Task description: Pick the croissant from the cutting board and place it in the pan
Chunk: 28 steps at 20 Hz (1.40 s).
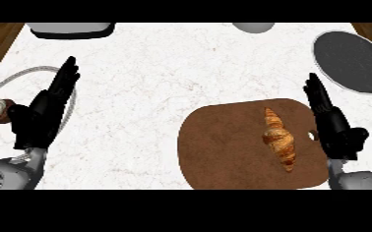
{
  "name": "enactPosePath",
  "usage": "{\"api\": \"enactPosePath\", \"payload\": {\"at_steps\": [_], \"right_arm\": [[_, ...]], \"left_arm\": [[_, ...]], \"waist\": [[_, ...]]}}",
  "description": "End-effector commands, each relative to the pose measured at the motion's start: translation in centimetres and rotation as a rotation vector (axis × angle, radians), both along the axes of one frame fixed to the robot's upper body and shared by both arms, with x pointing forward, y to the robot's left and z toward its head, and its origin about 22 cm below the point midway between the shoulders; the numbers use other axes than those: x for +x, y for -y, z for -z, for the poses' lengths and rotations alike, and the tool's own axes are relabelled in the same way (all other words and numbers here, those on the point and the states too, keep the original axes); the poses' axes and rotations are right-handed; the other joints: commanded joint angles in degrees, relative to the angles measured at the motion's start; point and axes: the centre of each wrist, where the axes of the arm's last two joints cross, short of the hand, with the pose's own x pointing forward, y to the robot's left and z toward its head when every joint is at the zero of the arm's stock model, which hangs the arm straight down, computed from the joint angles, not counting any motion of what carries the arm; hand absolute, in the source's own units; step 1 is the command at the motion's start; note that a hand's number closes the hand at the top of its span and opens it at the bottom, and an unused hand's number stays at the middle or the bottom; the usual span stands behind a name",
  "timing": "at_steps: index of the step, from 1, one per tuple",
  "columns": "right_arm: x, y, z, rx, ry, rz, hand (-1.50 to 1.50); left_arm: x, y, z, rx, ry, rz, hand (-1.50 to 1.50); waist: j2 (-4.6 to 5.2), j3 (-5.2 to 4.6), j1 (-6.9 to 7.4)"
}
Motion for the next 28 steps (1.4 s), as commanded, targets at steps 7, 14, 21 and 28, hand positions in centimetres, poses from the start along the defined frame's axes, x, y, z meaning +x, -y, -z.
{"api": "enactPosePath", "payload": {"at_steps": [7, 14, 21, 28], "right_arm": [[4.4, 3.1, -11.2, -0.14, 0.147, -0.511, 1.5], [-0.4, 14.5, -10.3, -0.244, 0.278, -0.476, -1.5], [2.0, 14.3, -14.5, -0.497, 0.335, -0.59, -1.5], [2.1, 9.5, -16.6, -0.774, 0.261, -0.71, -1.5]], "left_arm": [[0.6, 1.6, 0.5, -0.267, -0.043, -0.048, 0.0], [0.5, 0.5, 1.3, -0.302, -0.056, -0.063, 0.0], [1.6, 0.0, 1.1, -0.302, -0.06, -0.053, 0.0], [0.6, 1.0, 2.5, -0.295, -0.056, -0.058, 0.0]], "waist": [[-0.81, -0.37, 1.6], [-1.05, -0.19, 0.11], [-1.01, -0.27, 1.05], [-1.2, -0.32, 0.83]]}}
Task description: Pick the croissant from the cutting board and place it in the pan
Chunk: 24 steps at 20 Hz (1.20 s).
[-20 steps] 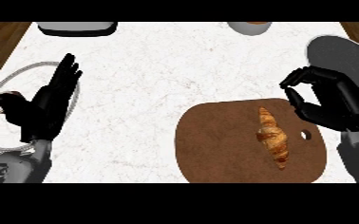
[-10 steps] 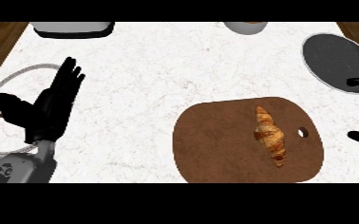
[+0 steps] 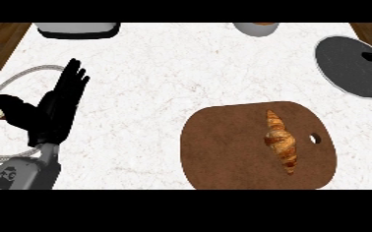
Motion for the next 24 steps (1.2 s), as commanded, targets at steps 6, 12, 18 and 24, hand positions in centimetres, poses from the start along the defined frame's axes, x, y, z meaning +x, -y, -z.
{"api": "enactPosePath", "payload": {"at_steps": [6, 12, 18, 24], "right_arm": [[1.1, -7.5, -1.0, -0.389, -0.032, -0.038, -1.5], [0.7, -8.1, -0.8, -0.699, -0.217, -0.106, -1.5], [-0.2, -11.4, 1.8, -0.715, -0.175, -0.136, -1.5], [-3.9, -13.9, 0.6, -0.876, -0.051, -0.08, -1.5]], "left_arm": [[0.4, -1.8, 1.0, 0.004, -0.013, 0.014, 0.0], [1.3, -0.1, -0.4, 0.003, 0.0, 0.007, 0.0], [-0.4, -0.2, 1.3, 0.004, -0.005, 0.007, 0.0], [0.4, -0.3, -0.2, 0.007, -0.011, -0.01, 0.0]], "waist": [[0.16, -0.07, 0.74], [0.13, -0.01, 0.37], [-0.01, 0.04, 0.03], [-0.18, 0.03, -0.75]]}}
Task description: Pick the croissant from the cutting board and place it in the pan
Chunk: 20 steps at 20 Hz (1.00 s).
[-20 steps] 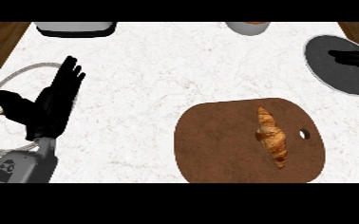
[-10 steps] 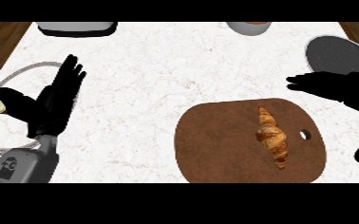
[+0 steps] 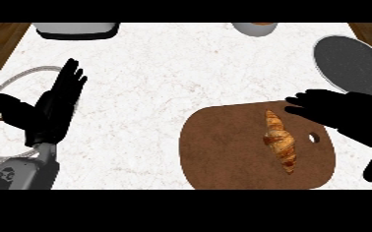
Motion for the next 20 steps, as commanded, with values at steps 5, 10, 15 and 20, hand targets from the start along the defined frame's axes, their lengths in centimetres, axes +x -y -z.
{"api": "enactPosePath", "payload": {"at_steps": [5, 10, 15, 20], "right_arm": [[-1.8, -3.1, -1.2, -0.04, 0.103, 0.019, -1.5], [-2.4, -4.0, 1.1, -0.013, 0.084, 0.004, -1.5], [-1.8, -7.7, 1.7, -0.102, 0.076, 0.039, -1.5], [-2.0, -6.2, 3.9, -0.109, 0.093, 0.095, -1.5]], "left_arm": [[-0.6, -0.2, -0.3, 0.009, 0.0, 0.008, 0.0], [0.6, 0.8, -2.0, 0.004, 0.02, -0.019, 0.0], [-0.1, 1.3, 0.5, -0.015, 0.011, 0.003, 0.0], [-1.0, -0.2, 0.4, 0.008, 0.0, 0.0, 0.0]], "waist": [[0.05, -0.01, 0.14], [0.07, 0.02, 0.06], [0.11, -0.01, 0.43], [0.06, 0.01, 0.2]]}}
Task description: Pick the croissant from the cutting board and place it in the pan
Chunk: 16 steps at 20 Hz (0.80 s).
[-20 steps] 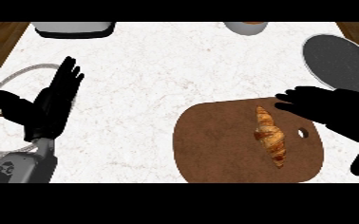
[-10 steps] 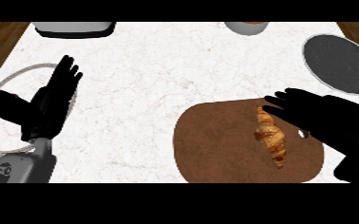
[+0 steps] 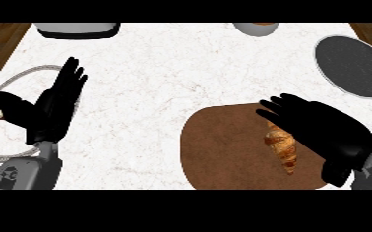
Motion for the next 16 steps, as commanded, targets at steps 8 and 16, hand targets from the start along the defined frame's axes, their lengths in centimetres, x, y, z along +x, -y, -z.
{"api": "enactPosePath", "payload": {"at_steps": [8, 16], "right_arm": [[2.6, -1.2, 3.1, -0.038, -0.04, -0.001, -1.5], [3.3, 1.2, 6.4, -0.001, -0.041, -0.001, -1.5]], "left_arm": [[0.9, 1.1, -0.6, -0.002, 0.002, 0.008, 0.0], [-0.9, -0.1, 1.1, -0.017, 0.001, 0.012, 0.0]], "waist": [[0.06, 0.01, 0.04], [0.04, 0.01, 0.01]]}}
